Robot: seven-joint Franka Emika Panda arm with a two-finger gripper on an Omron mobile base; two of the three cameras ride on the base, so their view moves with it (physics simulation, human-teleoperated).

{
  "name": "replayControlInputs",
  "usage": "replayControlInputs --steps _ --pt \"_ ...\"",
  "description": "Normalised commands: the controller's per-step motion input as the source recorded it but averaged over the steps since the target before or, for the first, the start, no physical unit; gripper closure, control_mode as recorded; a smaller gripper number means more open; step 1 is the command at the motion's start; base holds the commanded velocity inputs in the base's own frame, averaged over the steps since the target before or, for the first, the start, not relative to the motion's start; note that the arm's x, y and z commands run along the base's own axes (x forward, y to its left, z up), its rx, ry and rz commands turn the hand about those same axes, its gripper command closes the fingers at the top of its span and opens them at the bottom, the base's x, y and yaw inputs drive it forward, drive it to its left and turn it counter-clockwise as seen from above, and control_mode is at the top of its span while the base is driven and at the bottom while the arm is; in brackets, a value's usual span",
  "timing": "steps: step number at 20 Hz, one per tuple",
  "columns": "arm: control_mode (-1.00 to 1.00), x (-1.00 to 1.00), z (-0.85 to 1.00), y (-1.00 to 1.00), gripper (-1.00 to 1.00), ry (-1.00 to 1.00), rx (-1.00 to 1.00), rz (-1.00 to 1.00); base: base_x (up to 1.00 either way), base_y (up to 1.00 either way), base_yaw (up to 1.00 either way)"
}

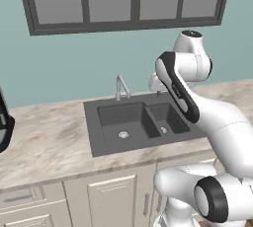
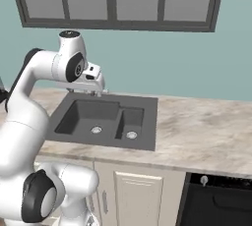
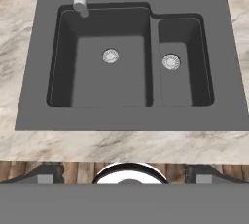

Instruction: Four empty soda cans are scattered around the kitchen. Gather all the cans and cluster them next to the stove for recycling.

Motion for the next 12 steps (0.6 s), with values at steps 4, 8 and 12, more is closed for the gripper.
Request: replayControlInputs --steps 4,8,12 --pt "1.00 0.00 0.00 0.00 -1.00 0.00 0.00 0.00 -0.20 0.00 -0.56" --pt "1.00 0.00 0.00 0.00 -1.00 0.00 0.00 0.00 -0.04 0.01 -0.74" --pt "1.00 0.00 0.00 0.00 -1.00 0.00 0.00 0.00 0.00 0.00 -0.80"
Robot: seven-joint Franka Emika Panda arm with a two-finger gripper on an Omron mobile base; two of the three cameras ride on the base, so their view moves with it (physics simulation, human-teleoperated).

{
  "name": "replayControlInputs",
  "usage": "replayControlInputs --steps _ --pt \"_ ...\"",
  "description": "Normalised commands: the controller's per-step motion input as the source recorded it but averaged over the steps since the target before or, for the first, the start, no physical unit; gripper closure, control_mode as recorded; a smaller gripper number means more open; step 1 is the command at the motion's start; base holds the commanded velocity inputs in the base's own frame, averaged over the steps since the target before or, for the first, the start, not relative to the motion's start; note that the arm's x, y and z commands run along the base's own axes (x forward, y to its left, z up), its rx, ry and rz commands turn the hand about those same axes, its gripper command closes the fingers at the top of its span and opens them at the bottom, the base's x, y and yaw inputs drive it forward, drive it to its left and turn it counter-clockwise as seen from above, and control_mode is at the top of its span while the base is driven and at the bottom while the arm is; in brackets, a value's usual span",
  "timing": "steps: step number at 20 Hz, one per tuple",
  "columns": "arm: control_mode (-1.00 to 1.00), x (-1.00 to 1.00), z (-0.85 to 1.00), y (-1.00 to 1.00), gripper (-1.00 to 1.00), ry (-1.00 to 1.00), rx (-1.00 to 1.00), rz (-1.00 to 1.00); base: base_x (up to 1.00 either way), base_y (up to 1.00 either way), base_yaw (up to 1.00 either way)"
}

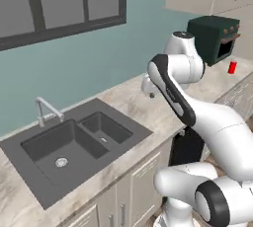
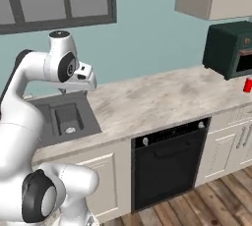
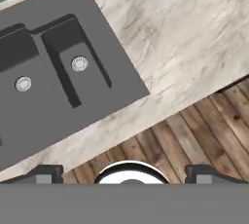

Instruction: Four empty soda cans are scattered around the kitchen. Gather all the cans and cluster them next to the stove for recycling.

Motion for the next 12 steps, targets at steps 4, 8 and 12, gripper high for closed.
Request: replayControlInputs --steps 4,8,12 --pt "1.00 0.00 0.00 0.00 -1.00 0.00 0.00 0.00 0.00 0.01 -0.78" --pt "1.00 0.00 0.00 0.00 -1.00 0.00 0.00 0.00 0.00 0.01 -0.77" --pt "1.00 0.00 0.00 0.00 -1.00 0.00 0.00 0.00 0.00 0.01 -0.75"
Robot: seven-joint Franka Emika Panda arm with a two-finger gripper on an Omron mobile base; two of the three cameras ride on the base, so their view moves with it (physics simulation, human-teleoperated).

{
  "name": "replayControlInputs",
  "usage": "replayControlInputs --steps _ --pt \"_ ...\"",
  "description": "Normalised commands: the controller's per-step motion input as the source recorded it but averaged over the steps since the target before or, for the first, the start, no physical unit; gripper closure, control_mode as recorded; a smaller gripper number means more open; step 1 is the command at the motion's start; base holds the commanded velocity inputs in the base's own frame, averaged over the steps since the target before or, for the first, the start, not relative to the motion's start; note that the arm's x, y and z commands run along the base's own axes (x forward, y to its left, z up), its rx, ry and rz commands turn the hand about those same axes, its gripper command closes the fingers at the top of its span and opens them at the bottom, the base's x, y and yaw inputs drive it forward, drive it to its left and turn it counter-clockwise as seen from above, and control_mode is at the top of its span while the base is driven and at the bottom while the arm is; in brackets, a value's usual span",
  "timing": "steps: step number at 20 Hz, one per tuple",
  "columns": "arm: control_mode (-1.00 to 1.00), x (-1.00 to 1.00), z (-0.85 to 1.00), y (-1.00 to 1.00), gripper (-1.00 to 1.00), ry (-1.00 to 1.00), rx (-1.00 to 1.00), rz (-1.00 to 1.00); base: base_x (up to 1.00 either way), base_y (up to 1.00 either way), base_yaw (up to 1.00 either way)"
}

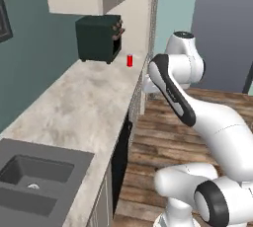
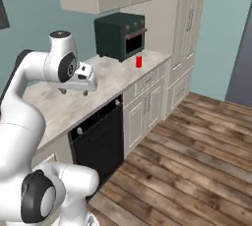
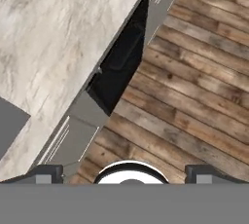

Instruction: Four empty soda cans are scattered around the kitchen. Gather all the cans and cluster them next to the stove for recycling.

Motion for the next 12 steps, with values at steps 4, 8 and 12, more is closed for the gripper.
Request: replayControlInputs --steps 4,8,12 --pt "1.00 0.00 0.00 0.00 -1.00 0.00 0.00 0.00 0.00 0.00 -0.77" --pt "1.00 0.00 0.00 0.00 -1.00 0.00 0.00 0.00 0.00 0.00 -0.78" --pt "1.00 0.00 0.00 0.00 -1.00 0.00 0.00 0.00 0.00 0.01 -0.76"
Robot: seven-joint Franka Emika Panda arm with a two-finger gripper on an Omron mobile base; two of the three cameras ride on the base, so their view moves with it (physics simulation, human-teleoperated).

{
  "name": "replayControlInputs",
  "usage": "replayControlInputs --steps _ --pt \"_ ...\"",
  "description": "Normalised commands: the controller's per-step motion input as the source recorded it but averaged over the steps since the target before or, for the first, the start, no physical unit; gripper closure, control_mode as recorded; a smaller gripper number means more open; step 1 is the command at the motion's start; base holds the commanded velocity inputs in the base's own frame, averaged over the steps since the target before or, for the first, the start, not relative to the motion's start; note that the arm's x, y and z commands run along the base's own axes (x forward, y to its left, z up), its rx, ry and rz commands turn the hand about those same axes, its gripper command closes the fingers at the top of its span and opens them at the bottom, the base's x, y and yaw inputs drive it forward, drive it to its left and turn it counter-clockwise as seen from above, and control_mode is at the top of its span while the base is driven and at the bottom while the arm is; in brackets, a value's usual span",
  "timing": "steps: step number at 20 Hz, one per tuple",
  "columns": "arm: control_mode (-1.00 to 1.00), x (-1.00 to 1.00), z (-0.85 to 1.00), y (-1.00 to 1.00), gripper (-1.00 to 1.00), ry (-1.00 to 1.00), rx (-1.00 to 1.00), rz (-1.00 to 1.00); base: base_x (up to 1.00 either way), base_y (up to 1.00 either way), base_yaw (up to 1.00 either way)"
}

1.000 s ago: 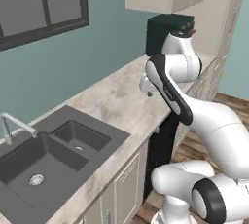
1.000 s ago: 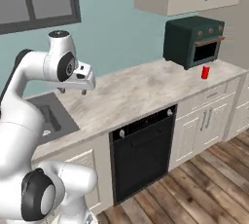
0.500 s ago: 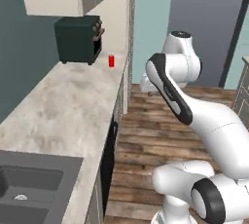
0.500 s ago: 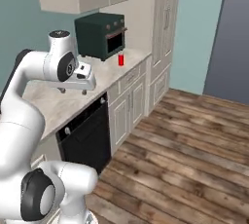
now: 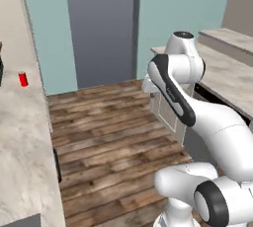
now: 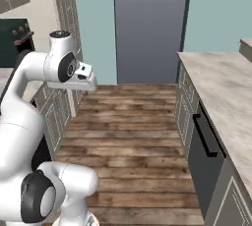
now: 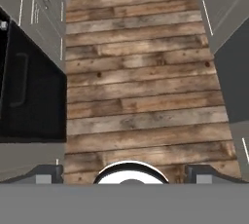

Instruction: Four empty soda cans are scattered around the kitchen. Gather all the cans and cluster them next to the stove for recycling.

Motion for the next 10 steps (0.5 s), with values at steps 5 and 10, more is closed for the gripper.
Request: replayControlInputs --steps 5,10 --pt "1.00 0.00 0.00 0.00 -1.00 0.00 0.00 0.00 0.00 0.03 -0.73" --pt "1.00 0.00 0.00 0.00 -1.00 0.00 0.00 0.00 0.03 0.08 -0.56"
